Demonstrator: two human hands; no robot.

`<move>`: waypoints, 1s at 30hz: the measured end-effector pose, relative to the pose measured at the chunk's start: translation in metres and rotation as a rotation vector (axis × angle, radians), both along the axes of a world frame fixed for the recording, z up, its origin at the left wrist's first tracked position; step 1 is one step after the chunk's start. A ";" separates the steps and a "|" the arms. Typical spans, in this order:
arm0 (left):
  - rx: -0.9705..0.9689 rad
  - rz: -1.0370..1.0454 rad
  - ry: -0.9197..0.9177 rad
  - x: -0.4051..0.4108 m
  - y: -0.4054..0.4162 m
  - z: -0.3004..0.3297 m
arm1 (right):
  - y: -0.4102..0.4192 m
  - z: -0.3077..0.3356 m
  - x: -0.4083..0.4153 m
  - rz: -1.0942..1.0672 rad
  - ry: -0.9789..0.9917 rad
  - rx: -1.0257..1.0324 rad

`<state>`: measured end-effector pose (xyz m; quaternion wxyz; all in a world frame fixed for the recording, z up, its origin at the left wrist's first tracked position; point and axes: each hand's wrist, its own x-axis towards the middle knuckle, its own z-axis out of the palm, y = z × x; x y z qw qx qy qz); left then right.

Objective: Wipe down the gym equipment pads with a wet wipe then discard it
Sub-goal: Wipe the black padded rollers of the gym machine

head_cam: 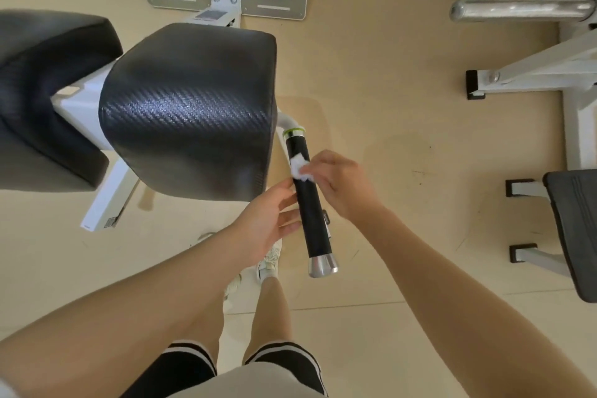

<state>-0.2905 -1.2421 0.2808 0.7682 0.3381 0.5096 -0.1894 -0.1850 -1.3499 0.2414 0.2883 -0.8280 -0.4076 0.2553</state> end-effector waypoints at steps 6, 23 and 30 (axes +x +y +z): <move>-0.014 0.024 0.060 0.003 0.002 0.012 | -0.072 0.042 -0.055 0.092 0.176 0.040; -0.038 0.124 -0.065 0.003 -0.003 0.015 | -0.052 0.016 -0.051 -0.649 0.821 -0.049; -0.093 0.160 -0.008 0.003 0.006 0.008 | -0.021 0.041 -0.019 -0.267 0.298 -0.083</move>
